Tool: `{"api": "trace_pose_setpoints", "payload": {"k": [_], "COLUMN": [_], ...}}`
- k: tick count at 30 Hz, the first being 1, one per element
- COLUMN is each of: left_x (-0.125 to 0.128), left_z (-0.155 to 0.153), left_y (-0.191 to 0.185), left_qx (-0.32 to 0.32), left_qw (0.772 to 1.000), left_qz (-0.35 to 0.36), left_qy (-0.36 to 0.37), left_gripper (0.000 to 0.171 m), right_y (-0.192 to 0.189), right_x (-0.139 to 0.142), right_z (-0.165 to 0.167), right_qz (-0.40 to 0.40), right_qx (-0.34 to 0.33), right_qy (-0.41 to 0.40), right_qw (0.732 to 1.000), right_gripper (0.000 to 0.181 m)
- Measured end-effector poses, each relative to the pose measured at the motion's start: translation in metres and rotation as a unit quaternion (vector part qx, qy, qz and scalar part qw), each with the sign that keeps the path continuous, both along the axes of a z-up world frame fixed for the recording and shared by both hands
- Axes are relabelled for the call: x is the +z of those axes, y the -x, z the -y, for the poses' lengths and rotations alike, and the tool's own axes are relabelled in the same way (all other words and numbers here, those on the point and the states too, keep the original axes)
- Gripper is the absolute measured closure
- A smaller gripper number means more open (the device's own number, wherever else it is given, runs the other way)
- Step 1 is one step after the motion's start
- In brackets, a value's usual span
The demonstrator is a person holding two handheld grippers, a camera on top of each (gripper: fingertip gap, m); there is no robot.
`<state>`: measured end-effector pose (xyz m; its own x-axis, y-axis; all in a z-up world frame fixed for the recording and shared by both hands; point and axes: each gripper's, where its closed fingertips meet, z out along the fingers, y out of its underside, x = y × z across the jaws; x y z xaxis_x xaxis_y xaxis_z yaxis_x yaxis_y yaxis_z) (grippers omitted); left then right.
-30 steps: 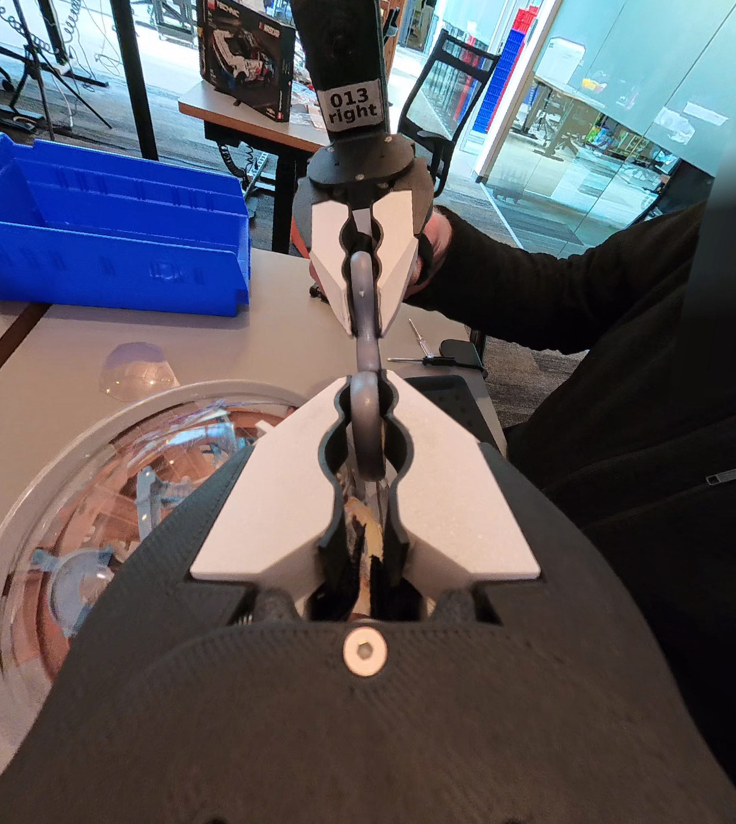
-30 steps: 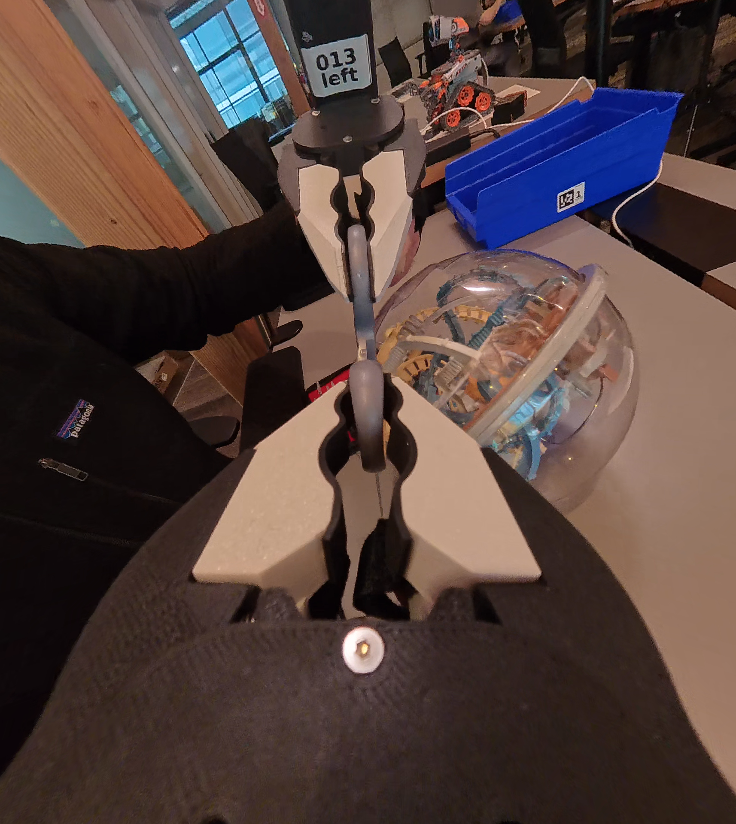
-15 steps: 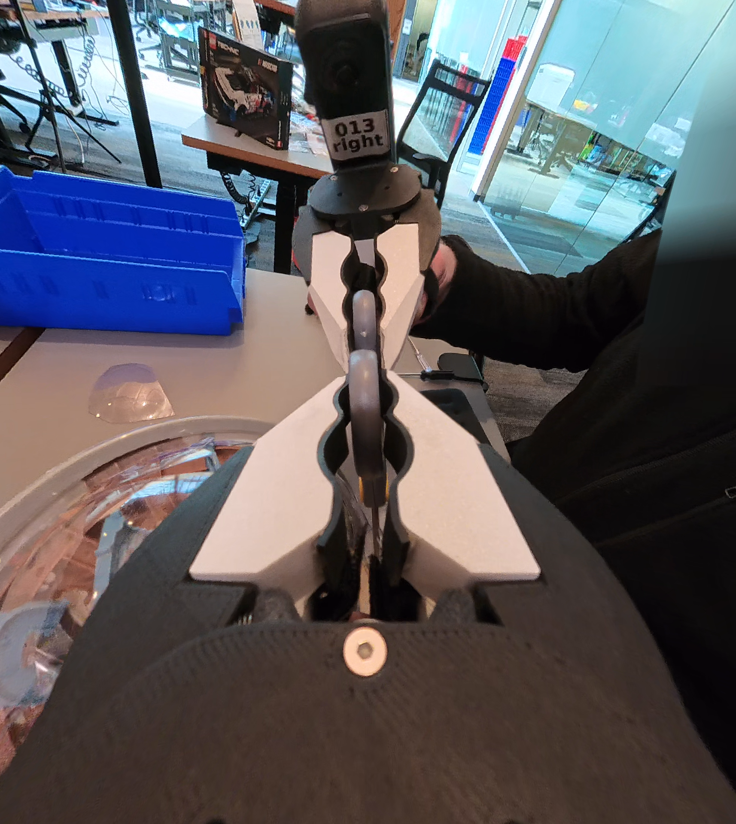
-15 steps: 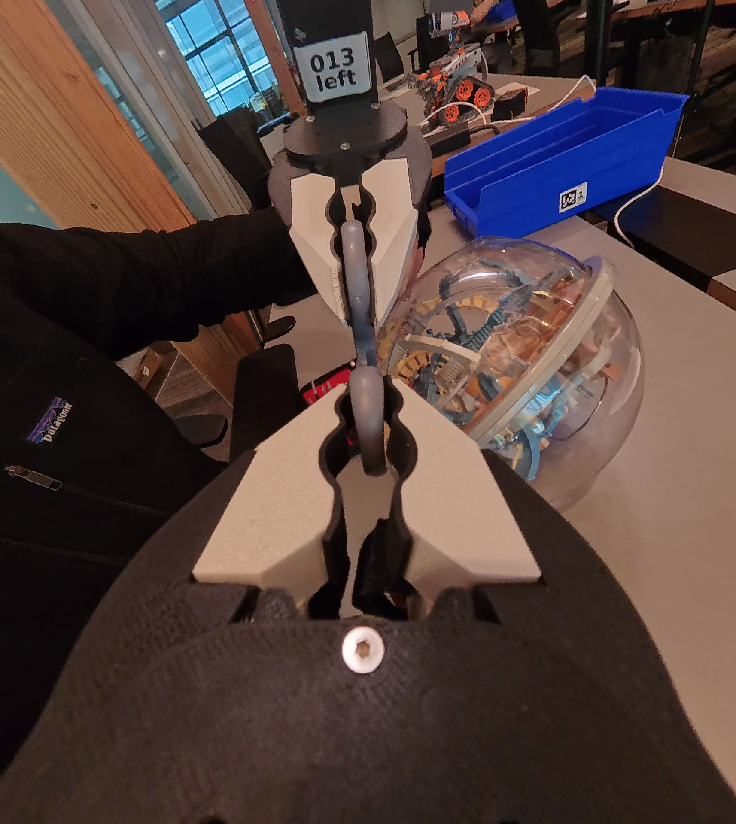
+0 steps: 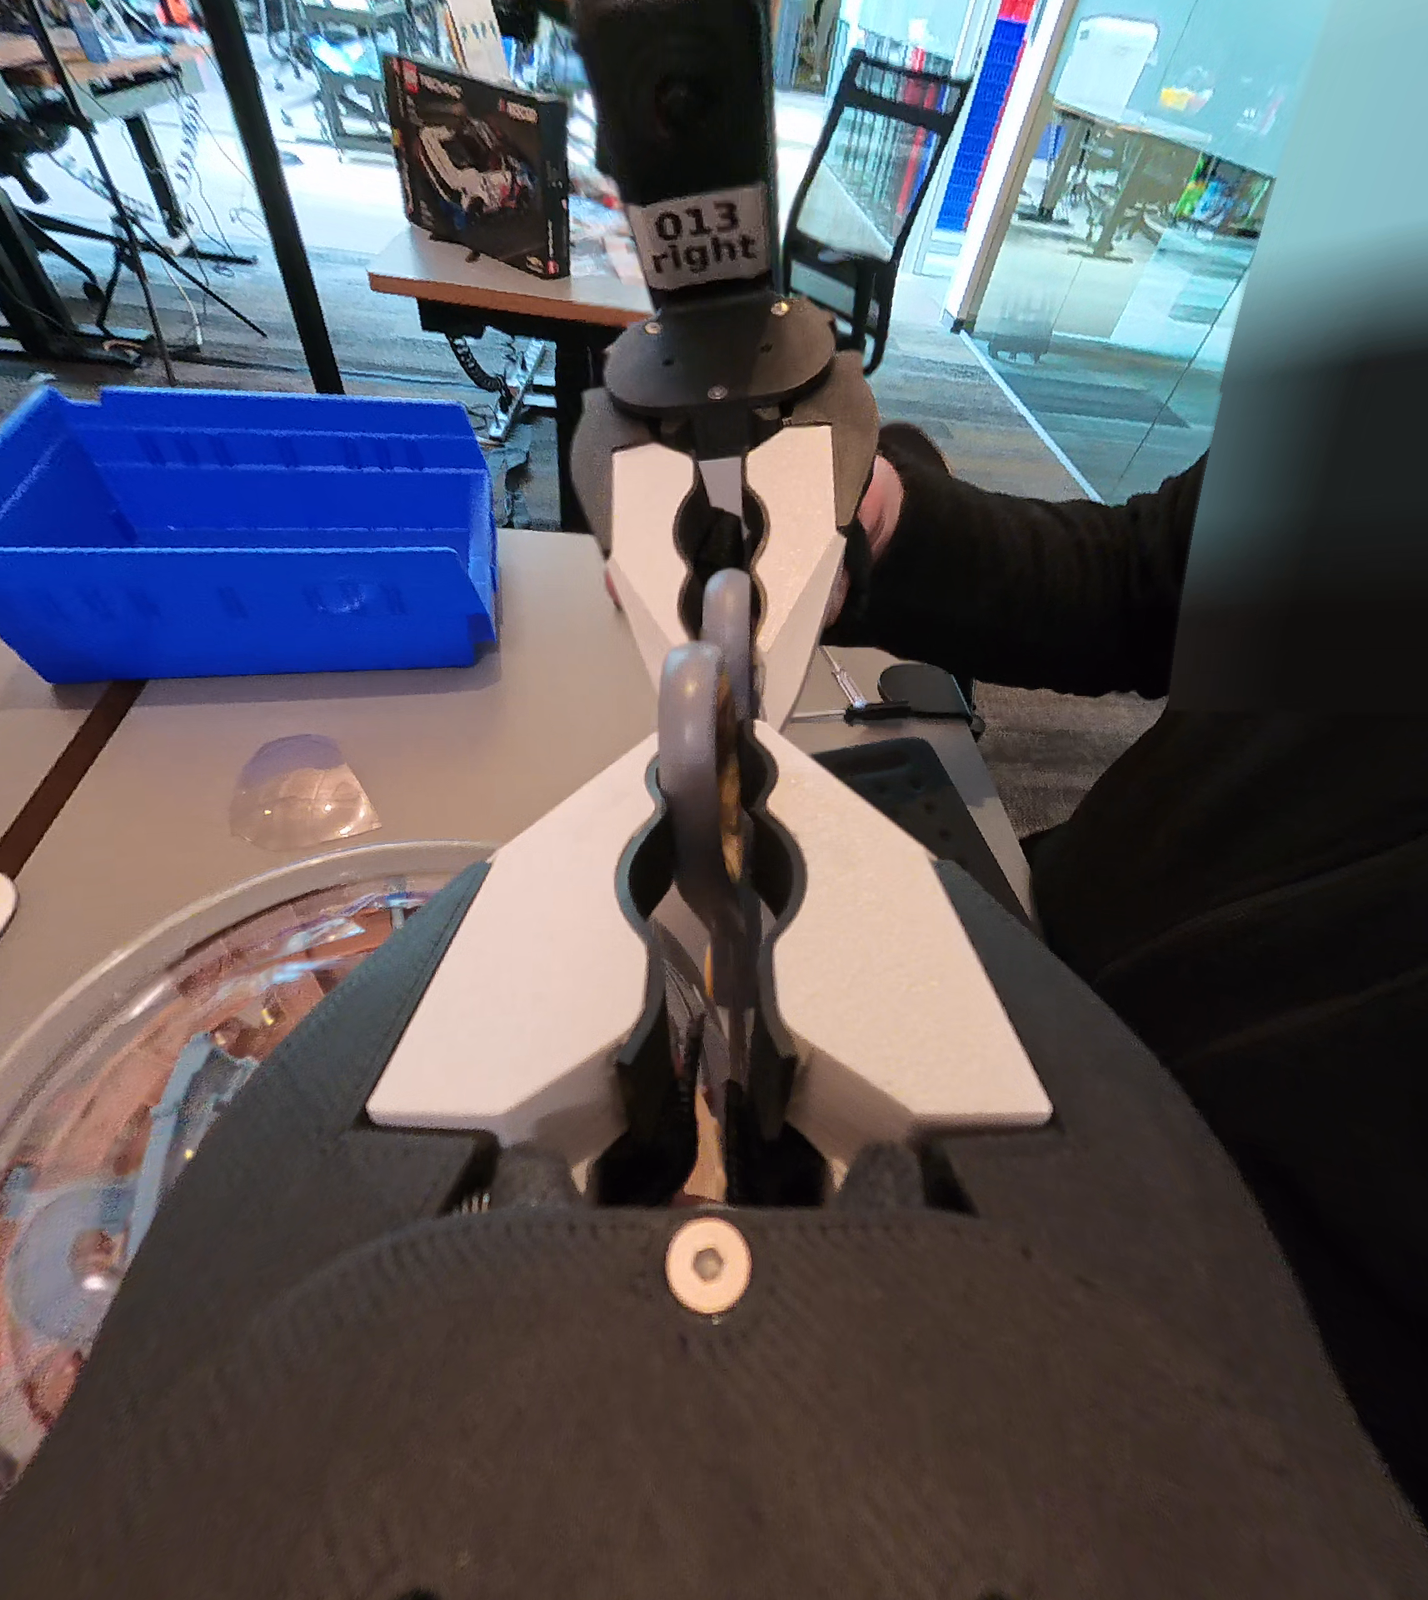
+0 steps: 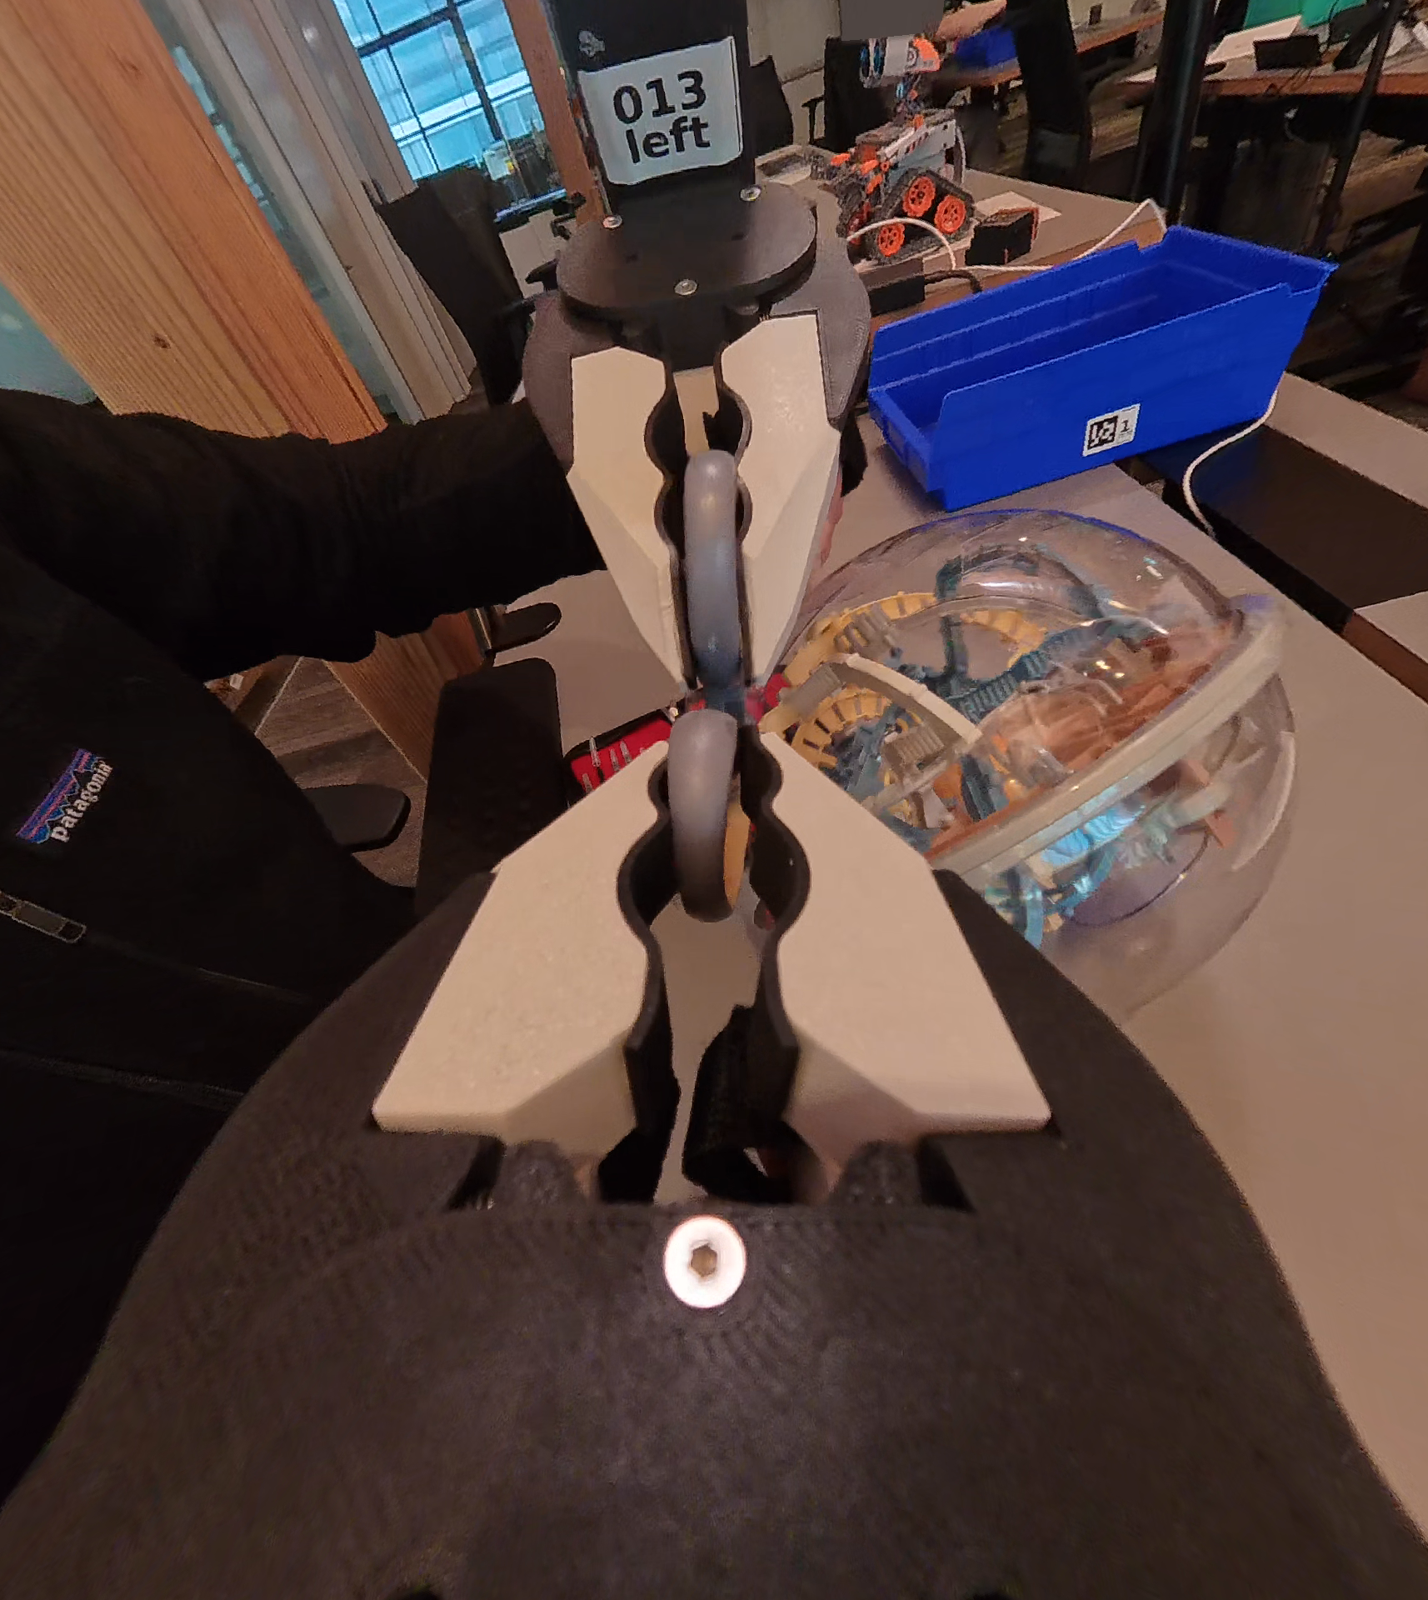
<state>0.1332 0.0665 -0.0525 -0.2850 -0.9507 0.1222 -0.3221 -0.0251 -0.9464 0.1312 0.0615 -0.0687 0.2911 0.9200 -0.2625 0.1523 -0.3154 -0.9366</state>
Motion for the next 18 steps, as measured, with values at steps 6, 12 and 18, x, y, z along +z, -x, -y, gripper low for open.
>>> {"api": "trace_pose_setpoints", "payload": {"k": [6,12,18], "left_x": [-0.001,-0.010,-0.023], "left_z": [0.002,-0.004,0.000], "left_y": [0.007,0.023,0.034], "left_qx": [-0.013,-0.006,-0.009], "left_qw": [1.000,0.998,0.998], "left_qz": [-0.010,-0.034,-0.025], "left_qy": [0.024,0.048,0.060], "left_gripper": [0.165,0.165,0.165], "right_y": [-0.007,-0.025,-0.020], "right_x": [-0.002,-0.006,-0.011], "right_z": [0.006,0.009,0.011], "right_qz": [-0.010,-0.035,-0.022], "right_qx": [-0.010,-0.013,0.000], "right_qy": [0.009,0.042,0.047], "right_qw": [1.000,0.998,0.999], "right_gripper": [0.173,0.173,0.173]}}
